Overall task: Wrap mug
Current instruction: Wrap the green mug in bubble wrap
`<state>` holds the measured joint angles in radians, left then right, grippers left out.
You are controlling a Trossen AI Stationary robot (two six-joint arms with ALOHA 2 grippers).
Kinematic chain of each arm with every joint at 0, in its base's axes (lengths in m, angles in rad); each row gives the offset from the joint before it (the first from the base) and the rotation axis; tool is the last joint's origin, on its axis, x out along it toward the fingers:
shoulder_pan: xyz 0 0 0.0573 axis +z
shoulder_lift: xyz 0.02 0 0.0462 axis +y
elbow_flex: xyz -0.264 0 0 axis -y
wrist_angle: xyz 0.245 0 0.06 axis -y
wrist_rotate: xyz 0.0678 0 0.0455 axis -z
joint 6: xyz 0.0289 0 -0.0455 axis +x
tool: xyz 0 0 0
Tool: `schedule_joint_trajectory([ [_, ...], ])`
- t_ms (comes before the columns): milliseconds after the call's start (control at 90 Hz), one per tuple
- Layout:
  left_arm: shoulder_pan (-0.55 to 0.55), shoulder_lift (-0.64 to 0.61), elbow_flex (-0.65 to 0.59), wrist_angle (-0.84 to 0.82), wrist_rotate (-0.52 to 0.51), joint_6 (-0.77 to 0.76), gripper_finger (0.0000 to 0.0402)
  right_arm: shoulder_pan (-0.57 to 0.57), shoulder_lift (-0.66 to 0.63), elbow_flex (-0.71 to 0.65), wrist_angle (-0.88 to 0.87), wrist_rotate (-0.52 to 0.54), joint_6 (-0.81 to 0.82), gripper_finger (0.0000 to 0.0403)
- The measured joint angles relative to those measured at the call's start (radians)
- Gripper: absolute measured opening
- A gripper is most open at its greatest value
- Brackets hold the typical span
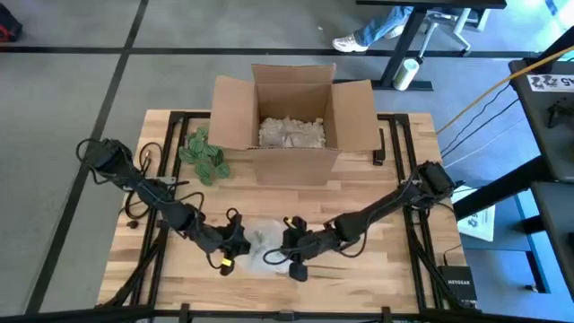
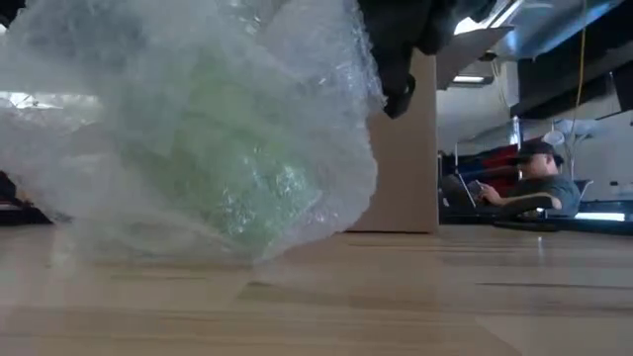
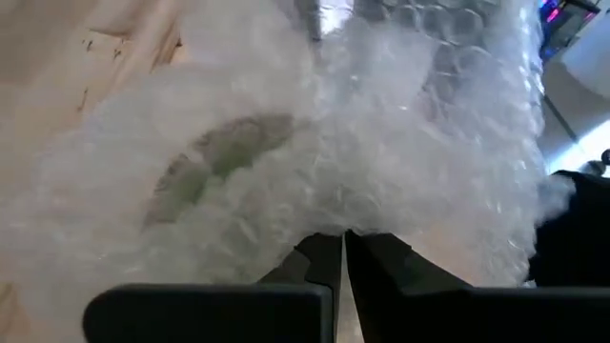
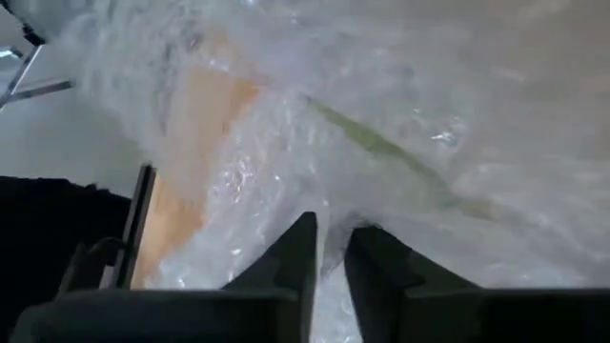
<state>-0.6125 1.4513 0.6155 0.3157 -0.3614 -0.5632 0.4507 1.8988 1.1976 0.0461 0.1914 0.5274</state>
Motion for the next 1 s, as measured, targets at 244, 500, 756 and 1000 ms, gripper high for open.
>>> schedule_joint_trajectory([
  [244,0.0,0.0,0.001,-0.01,0.007,-0.006,0.0,0.0,0.0,0.0,-0.106,-0.012,0.031,0.0149],
  [500,0.0,0.0,0.001,-0.024,0.008,-0.013,0.0,0.0,0.0,-0.001,-0.237,-0.054,0.097,0.0166],
  [756,0.003,0.0,0.001,-0.039,0.008,-0.02,0.0,0.0,-0.053,-0.002,-0.272,-0.063,0.098,0.0145],
  [1000,0.018,0.0,0.001,-0.036,0.011,-0.02,0.0,0.0,-0.138,-0.001,-0.322,0.0,0.096,0.0132],
])
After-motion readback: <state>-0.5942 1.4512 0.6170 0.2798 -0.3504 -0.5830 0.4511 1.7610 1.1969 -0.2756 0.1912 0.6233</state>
